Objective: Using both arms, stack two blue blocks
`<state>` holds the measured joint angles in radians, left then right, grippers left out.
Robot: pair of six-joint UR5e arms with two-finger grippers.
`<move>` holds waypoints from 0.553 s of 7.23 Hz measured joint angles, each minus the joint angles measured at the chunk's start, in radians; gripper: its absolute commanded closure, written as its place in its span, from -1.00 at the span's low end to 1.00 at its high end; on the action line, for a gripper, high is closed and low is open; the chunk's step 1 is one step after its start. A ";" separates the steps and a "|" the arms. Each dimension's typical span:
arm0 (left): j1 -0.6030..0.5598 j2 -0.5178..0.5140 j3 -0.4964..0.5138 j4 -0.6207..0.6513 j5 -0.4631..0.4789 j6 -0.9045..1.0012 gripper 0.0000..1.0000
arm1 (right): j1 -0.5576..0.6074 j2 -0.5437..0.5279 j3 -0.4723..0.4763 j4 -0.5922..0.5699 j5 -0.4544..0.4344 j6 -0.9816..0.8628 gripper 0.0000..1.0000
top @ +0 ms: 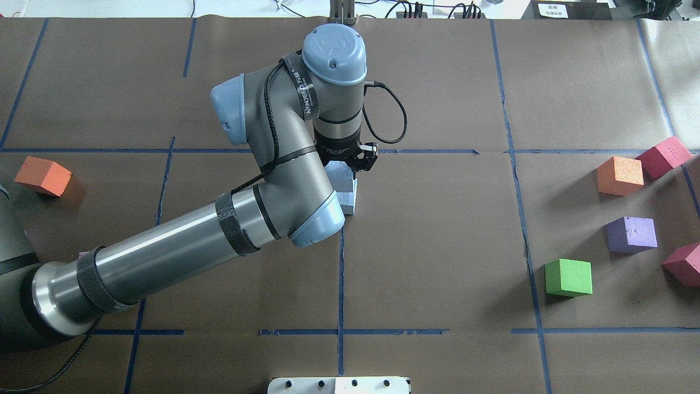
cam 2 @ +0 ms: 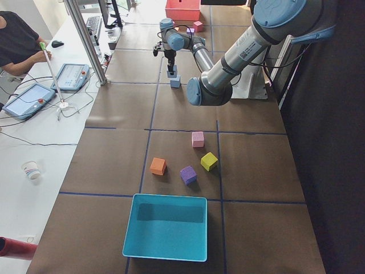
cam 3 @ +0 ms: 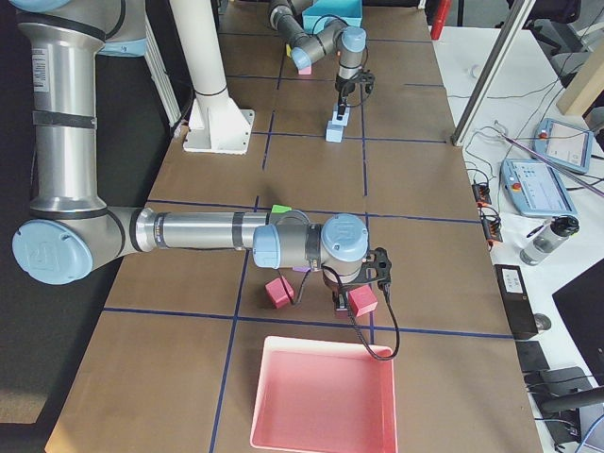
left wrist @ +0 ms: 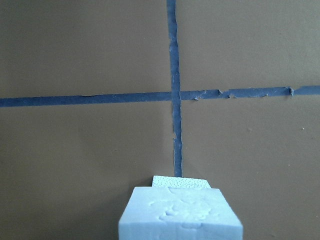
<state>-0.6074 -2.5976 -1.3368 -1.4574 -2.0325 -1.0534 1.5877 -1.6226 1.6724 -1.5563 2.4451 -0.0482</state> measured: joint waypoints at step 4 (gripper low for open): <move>0.012 0.005 0.007 -0.009 0.000 0.000 -0.48 | 0.000 0.003 -0.001 0.001 0.000 0.001 -0.99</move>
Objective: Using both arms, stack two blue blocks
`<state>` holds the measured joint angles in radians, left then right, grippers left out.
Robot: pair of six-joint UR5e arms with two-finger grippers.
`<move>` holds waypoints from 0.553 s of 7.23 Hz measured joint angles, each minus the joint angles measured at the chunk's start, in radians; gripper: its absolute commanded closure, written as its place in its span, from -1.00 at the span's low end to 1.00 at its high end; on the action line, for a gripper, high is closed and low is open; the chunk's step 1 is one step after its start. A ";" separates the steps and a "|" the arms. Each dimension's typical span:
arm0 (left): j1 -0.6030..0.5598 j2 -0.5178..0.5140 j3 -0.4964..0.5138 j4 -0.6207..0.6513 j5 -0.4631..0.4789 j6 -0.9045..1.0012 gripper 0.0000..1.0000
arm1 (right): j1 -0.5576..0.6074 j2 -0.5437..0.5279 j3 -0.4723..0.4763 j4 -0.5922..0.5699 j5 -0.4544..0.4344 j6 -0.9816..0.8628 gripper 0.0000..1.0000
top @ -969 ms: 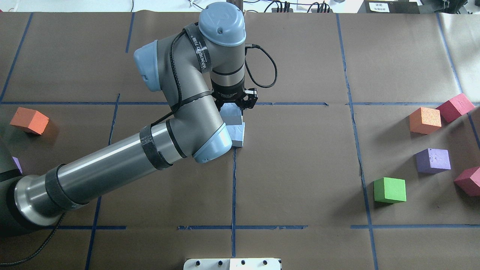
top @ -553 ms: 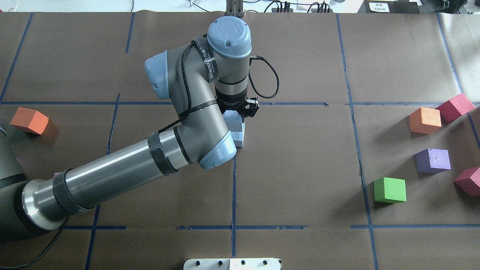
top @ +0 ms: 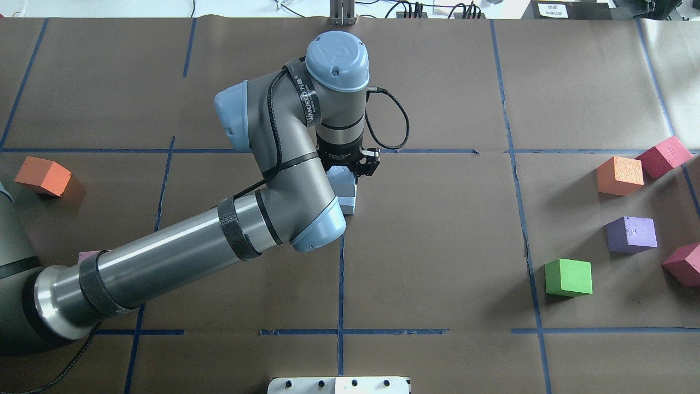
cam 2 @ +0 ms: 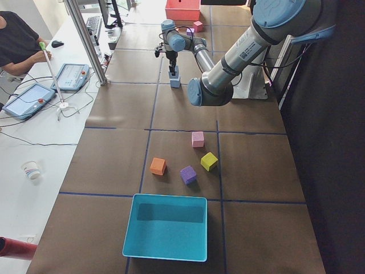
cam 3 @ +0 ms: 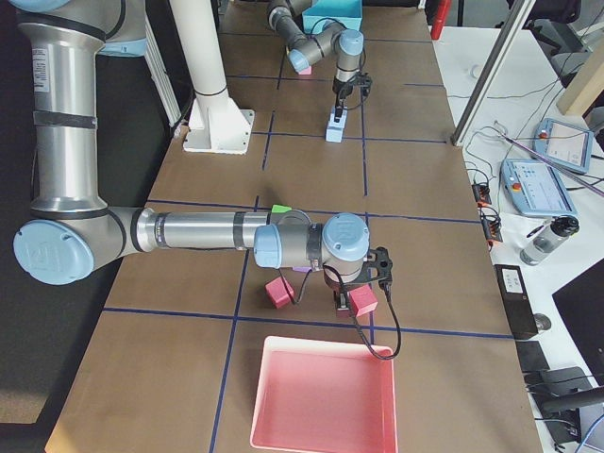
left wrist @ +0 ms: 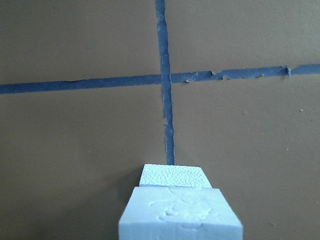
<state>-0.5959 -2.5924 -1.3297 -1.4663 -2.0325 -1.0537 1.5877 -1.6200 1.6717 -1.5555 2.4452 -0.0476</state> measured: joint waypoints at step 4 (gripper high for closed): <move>0.000 0.002 0.007 -0.009 0.000 -0.005 -1.00 | 0.001 -0.001 0.001 0.000 0.000 0.000 -0.99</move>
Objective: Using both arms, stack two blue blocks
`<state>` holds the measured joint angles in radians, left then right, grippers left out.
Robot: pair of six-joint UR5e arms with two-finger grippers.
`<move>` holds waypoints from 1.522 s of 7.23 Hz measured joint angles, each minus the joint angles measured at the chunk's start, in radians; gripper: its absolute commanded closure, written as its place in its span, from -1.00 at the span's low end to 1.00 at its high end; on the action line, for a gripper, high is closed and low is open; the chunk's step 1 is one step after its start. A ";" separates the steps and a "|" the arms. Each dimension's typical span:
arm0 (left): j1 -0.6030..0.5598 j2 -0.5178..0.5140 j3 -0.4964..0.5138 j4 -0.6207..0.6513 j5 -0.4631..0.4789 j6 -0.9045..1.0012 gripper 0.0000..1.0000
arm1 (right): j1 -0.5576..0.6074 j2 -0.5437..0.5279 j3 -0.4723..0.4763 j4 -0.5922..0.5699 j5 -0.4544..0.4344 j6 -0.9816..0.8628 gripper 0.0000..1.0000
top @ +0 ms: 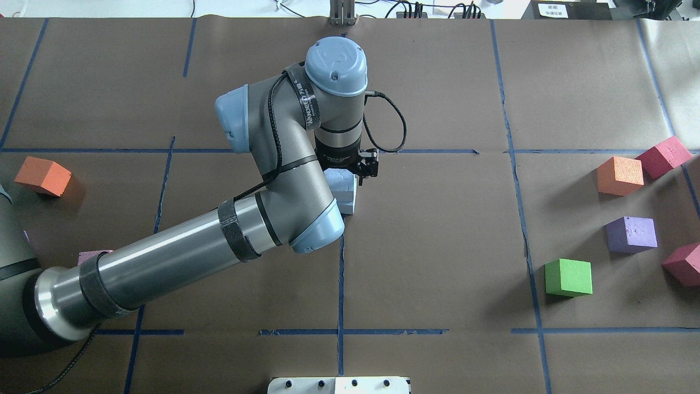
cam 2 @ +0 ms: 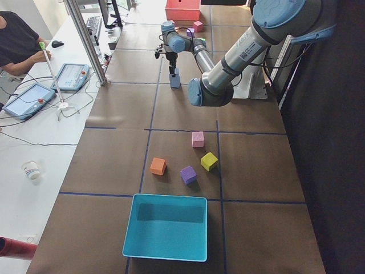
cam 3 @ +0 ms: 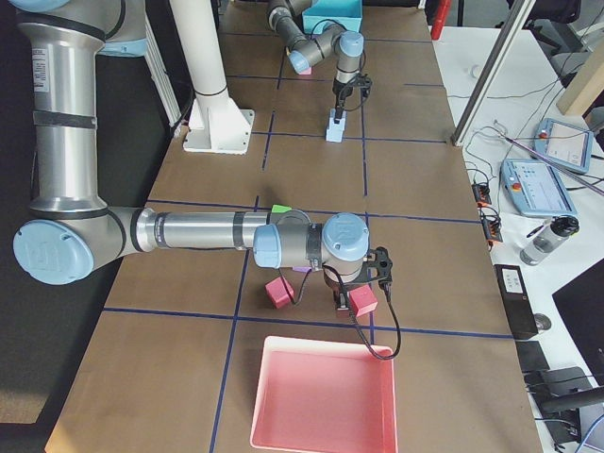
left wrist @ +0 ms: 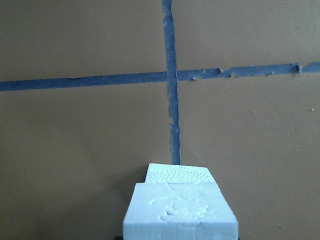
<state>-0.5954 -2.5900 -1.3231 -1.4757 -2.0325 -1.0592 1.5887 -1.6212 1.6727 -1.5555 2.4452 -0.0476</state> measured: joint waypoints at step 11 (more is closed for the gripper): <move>-0.384 0.677 -0.838 0.288 -0.109 0.447 -1.00 | 0.004 -0.027 -0.005 0.003 -0.008 -0.003 -0.99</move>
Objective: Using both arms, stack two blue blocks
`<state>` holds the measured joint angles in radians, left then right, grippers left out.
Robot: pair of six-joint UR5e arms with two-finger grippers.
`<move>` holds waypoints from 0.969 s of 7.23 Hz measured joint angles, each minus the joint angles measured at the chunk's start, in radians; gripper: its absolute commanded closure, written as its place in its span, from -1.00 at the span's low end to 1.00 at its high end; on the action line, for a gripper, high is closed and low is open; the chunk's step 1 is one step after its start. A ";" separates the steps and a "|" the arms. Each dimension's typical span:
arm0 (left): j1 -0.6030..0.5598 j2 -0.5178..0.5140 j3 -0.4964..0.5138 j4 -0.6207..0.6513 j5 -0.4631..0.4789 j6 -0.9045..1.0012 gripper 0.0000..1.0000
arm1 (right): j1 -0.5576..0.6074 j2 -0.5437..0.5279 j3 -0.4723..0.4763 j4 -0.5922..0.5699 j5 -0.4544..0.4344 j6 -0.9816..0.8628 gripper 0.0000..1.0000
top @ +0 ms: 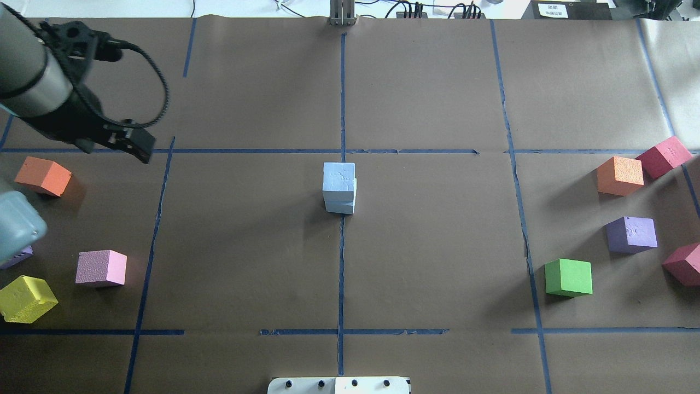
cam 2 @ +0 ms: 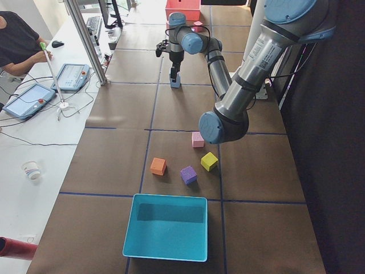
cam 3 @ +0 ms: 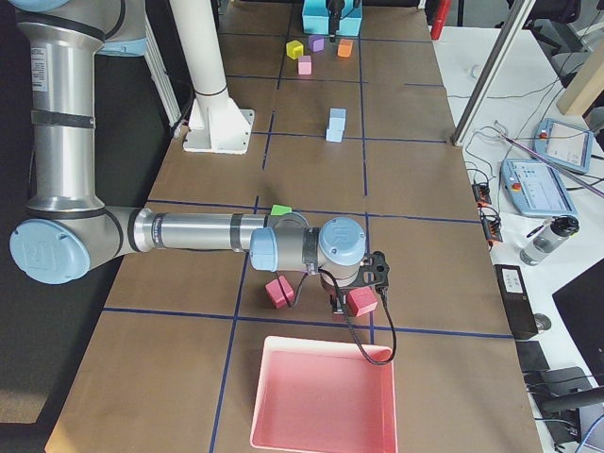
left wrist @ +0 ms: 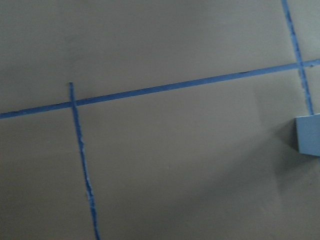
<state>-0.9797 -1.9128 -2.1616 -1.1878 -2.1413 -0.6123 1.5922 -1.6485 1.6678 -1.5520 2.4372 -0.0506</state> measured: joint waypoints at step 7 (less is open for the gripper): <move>-0.600 0.321 0.413 -0.168 -0.220 0.828 -1.00 | 0.001 -0.043 -0.001 -0.002 -0.050 0.008 -0.99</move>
<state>-1.5801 -1.5916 -1.7489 -1.3555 -2.3613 0.2155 1.5937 -1.6919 1.6669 -1.5539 2.3872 -0.0430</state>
